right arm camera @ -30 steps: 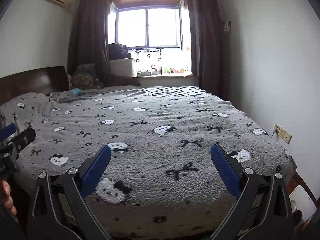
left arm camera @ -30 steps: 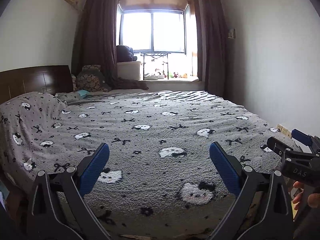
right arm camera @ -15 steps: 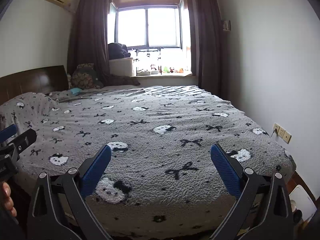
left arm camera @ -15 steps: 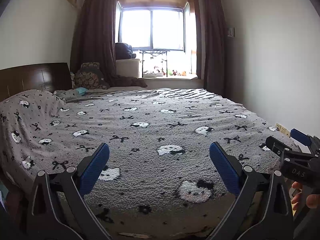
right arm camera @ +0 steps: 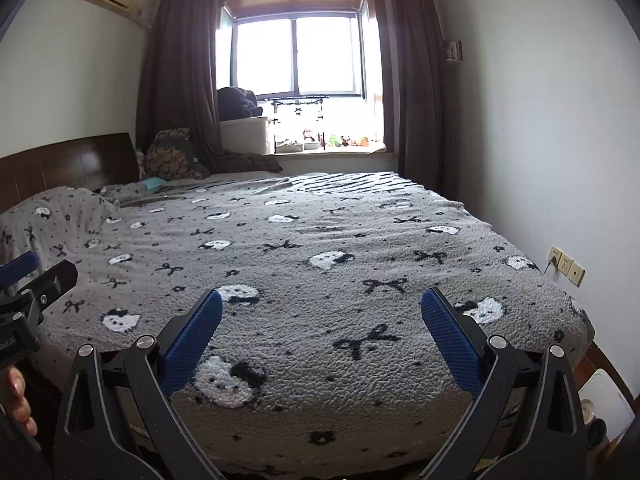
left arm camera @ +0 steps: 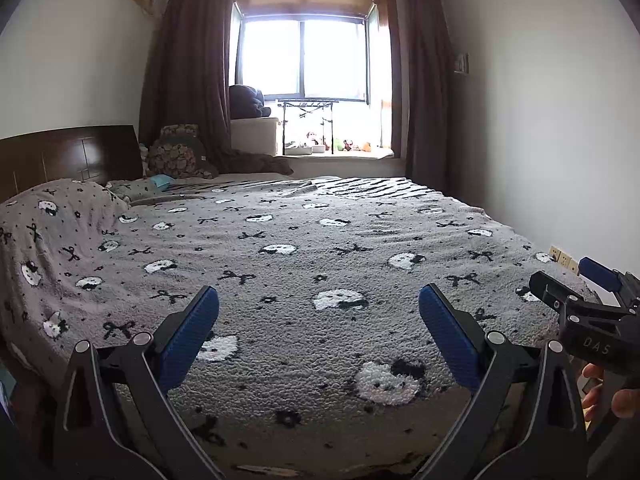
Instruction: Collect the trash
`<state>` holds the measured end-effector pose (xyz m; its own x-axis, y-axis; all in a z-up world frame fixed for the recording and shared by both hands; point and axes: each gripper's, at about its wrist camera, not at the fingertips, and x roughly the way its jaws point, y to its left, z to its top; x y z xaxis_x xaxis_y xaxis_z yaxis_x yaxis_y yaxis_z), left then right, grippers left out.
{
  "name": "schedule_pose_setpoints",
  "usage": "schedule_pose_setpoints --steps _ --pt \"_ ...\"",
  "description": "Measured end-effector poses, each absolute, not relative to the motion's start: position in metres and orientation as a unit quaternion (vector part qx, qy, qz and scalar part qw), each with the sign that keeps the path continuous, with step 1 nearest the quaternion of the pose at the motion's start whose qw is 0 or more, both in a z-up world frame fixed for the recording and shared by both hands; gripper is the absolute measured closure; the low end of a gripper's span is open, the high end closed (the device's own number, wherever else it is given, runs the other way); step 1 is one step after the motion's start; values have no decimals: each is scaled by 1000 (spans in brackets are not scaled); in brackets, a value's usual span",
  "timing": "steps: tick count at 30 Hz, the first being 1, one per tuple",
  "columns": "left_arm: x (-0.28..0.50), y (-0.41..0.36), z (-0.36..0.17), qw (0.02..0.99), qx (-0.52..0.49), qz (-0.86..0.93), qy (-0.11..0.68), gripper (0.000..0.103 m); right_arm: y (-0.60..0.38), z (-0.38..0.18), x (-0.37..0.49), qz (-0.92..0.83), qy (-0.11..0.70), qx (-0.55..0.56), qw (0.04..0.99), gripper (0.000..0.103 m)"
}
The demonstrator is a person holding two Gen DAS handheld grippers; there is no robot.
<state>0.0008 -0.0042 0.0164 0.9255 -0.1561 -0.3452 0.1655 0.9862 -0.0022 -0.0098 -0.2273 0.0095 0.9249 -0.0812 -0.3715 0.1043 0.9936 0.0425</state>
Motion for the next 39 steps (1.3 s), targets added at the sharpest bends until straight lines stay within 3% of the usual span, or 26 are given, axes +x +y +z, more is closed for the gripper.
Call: schedule_pose_setpoints --steps 39 --pt "-2 -4 18 982 16 -79 171 8 -226 13 -12 -37 185 29 982 3"
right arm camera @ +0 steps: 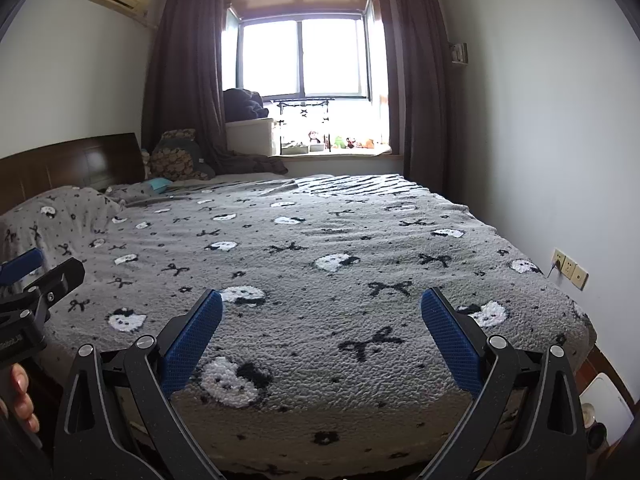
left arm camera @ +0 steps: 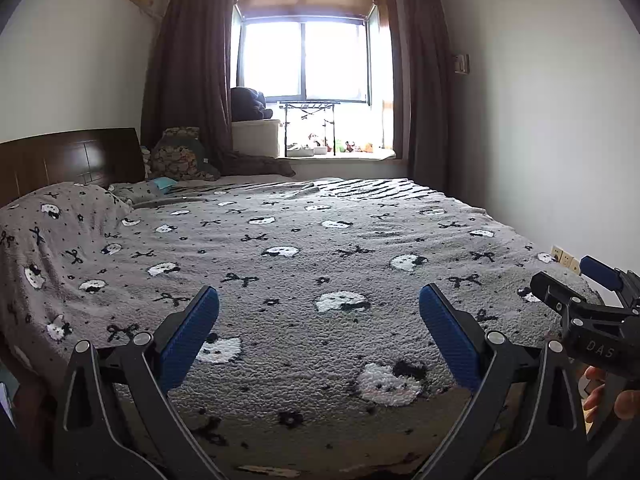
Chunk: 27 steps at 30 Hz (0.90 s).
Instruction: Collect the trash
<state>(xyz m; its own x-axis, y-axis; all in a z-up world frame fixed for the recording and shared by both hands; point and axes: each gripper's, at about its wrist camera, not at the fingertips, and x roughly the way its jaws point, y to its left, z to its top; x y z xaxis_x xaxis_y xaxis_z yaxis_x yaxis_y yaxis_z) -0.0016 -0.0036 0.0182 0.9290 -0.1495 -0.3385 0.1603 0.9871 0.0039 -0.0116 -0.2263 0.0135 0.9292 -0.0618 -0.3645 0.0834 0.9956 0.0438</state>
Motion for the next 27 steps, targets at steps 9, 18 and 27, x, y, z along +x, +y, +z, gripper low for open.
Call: schedule_pose_setpoints --steps 9,18,27 --pt "-2 -3 19 982 15 -77 172 8 -226 13 -13 -36 184 29 982 3" --pt "-1 0 19 982 13 -68 177 8 -225 12 -13 -34 186 28 982 3" --pt "-2 2 22 984 11 -47 173 8 -224 11 -11 -34 188 28 981 3"
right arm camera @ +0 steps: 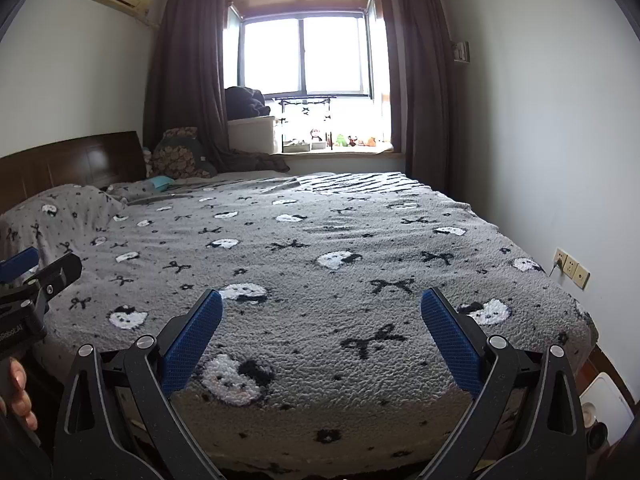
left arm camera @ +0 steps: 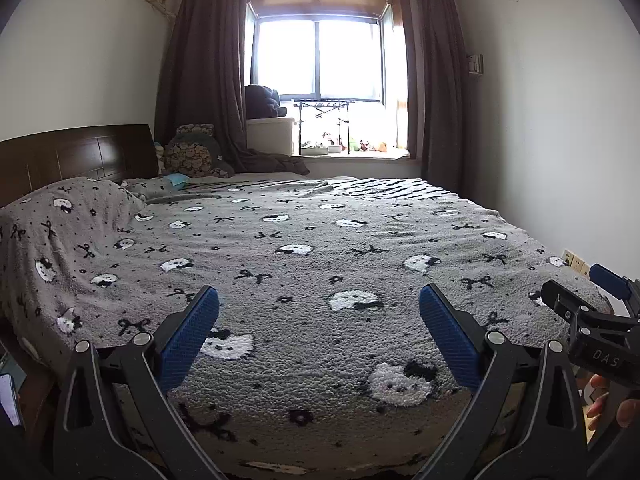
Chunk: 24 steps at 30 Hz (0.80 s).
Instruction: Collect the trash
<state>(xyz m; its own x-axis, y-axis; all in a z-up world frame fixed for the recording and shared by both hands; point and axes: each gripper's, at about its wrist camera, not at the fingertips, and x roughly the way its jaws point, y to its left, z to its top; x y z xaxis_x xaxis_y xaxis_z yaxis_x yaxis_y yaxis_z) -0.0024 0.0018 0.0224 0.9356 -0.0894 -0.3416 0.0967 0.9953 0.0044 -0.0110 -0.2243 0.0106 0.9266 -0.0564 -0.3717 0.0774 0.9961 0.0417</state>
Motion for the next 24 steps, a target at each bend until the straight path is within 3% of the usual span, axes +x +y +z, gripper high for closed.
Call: schedule_pose_setpoints --steps 24 --pt "-6 0 24 984 9 -47 174 8 -223 10 -10 -29 190 28 981 3"
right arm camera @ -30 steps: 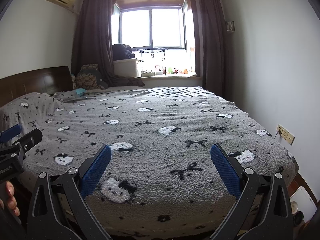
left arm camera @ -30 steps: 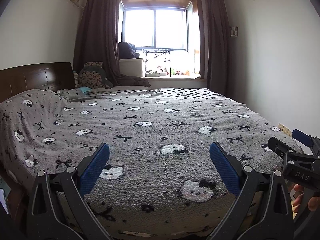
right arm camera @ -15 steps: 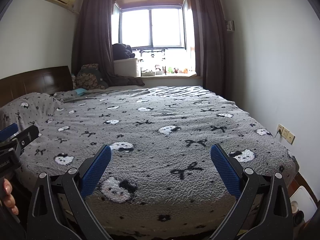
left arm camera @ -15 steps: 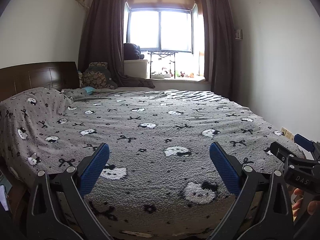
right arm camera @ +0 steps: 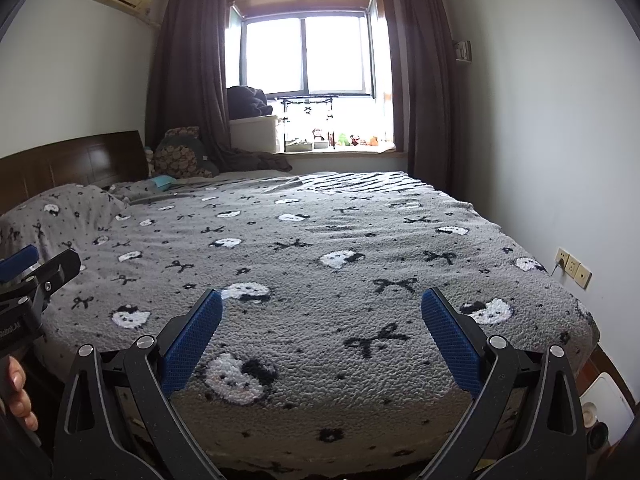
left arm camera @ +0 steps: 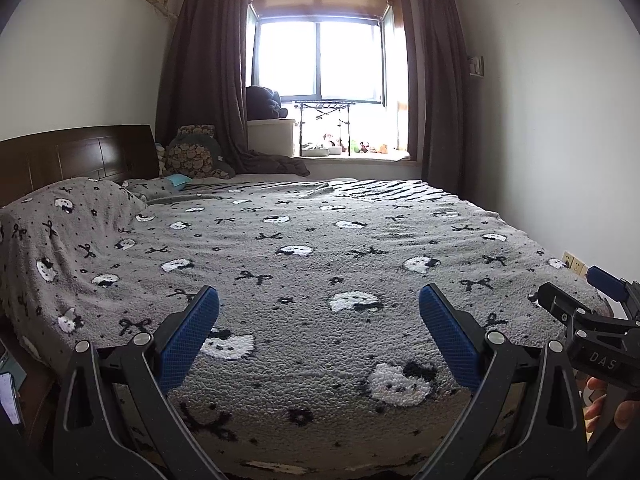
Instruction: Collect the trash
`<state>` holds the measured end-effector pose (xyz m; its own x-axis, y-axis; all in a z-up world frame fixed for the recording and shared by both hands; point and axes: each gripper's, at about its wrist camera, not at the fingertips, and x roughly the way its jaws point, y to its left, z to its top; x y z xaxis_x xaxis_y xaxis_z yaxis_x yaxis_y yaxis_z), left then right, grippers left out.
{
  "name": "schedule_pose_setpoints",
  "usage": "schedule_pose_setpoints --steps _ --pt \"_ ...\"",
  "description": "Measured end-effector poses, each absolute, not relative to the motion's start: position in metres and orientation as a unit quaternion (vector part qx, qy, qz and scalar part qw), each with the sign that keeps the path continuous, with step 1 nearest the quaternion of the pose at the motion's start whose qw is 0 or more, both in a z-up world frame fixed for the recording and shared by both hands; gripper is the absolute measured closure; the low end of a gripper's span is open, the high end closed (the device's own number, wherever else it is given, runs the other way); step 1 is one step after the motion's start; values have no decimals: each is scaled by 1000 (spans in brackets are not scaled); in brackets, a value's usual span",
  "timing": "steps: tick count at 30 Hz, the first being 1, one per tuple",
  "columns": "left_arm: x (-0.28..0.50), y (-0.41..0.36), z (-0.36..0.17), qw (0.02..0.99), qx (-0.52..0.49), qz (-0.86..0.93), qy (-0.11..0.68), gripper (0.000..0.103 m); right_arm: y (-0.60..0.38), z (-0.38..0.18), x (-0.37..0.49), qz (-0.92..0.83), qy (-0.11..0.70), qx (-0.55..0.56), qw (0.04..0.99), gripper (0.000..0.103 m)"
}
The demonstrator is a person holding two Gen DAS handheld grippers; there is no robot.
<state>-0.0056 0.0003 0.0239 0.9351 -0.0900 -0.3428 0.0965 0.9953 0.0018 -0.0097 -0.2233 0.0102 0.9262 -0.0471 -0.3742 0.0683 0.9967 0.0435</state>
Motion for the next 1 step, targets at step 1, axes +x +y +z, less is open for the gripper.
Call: schedule_pose_setpoints --steps 1 --pt "-5 0 24 983 9 -47 174 8 -223 10 -10 -29 190 28 981 3"
